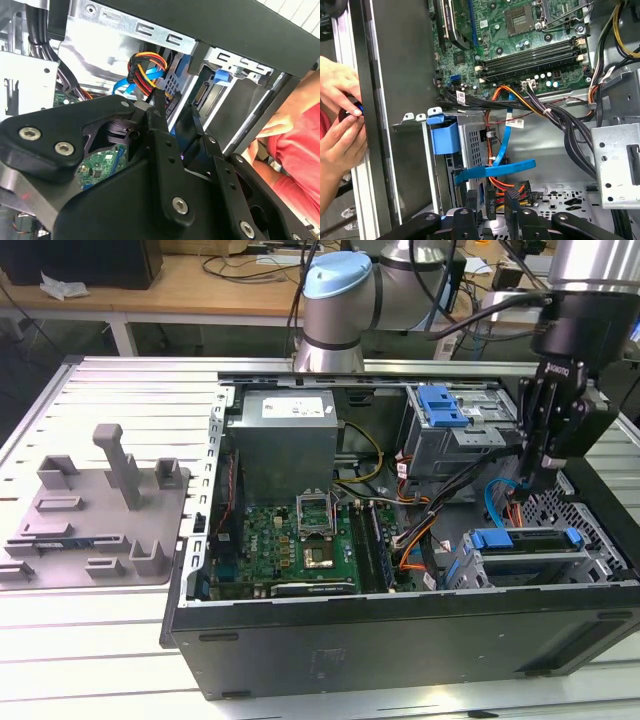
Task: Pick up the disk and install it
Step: 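Insert the first disk wire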
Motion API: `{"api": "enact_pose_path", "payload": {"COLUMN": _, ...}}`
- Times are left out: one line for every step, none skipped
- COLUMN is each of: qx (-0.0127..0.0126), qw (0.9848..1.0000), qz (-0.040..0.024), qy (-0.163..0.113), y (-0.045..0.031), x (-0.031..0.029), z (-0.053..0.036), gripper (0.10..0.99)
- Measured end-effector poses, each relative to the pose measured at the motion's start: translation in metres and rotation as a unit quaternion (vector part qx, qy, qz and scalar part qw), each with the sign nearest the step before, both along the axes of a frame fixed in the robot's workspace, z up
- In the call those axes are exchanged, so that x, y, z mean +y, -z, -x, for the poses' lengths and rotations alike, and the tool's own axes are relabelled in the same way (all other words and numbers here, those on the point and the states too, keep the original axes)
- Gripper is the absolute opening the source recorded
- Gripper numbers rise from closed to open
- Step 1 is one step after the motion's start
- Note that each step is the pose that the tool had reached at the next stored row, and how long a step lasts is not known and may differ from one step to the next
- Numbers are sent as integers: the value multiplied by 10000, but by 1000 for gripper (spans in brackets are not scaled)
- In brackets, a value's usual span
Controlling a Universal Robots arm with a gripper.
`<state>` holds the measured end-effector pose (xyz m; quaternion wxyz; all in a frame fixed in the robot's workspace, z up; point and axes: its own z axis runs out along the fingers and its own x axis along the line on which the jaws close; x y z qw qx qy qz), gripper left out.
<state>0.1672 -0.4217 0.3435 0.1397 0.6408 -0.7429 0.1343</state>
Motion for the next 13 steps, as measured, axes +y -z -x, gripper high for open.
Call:
{"api": "enact_pose_path", "payload": {"qx": 0, "qw": 10000, "qz": 0, "qy": 0, "y": 0, "x": 0, "z": 0, "gripper": 353}}
{"api": "enact_pose_path", "payload": {"qx": 0, "qw": 10000, "qz": 0, "qy": 0, "y": 2, "x": 1, "z": 0, "gripper": 353}}
{"api": "enact_pose_path", "payload": {"qx": -45, "qw": 10000, "qz": -1, "qy": 0, "y": 8, "x": 3, "z": 8, "gripper": 353}}
{"api": "enact_pose_path", "payload": {"qx": -107, "qw": 9999, "qz": -1, "qy": 0, "y": 9, "x": 5, "z": 16, "gripper": 353}}
{"api": "enact_pose_path", "payload": {"qx": -235, "qw": 9997, "qz": 2, "qy": 0, "y": 10, "x": 13, "z": 32, "gripper": 353}}
{"api": "enact_pose_path", "payload": {"qx": -321, "qw": 9995, "qz": 17, "qy": 0, "y": 11, "x": 29, "z": 47, "gripper": 353}}
{"api": "enact_pose_path", "payload": {"qx": -344, "qw": 9994, "qz": 33, "qy": 0, "y": 13, "x": 45, "z": 78, "gripper": 353}}
{"api": "enact_pose_path", "payload": {"qx": -345, "qw": 9994, "qz": 44, "qy": -1, "y": 16, "x": 63, "z": 108, "gripper": 353}}
{"api": "enact_pose_path", "payload": {"qx": -345, "qw": 9994, "qz": 72, "qy": -2, "y": 15, "x": 78, "z": 113, "gripper": 353}}
{"api": "enact_pose_path", "payload": {"qx": -345, "qw": 9994, "qz": 89, "qy": -3, "y": 16, "x": 84, "z": 114, "gripper": 353}}
{"api": "enact_pose_path", "payload": {"qx": -345, "qw": 9994, "qz": 94, "qy": -3, "y": 16, "x": 89, "z": 114, "gripper": 353}}
{"api": "enact_pose_path", "payload": {"qx": -345, "qw": 9994, "qz": 95, "qy": -3, "y": 16, "x": 90, "z": 114, "gripper": 353}}
{"api": "enact_pose_path", "payload": {"qx": -345, "qw": 9994, "qz": 96, "qy": -3, "y": 16, "x": 90, "z": 114, "gripper": 353}}
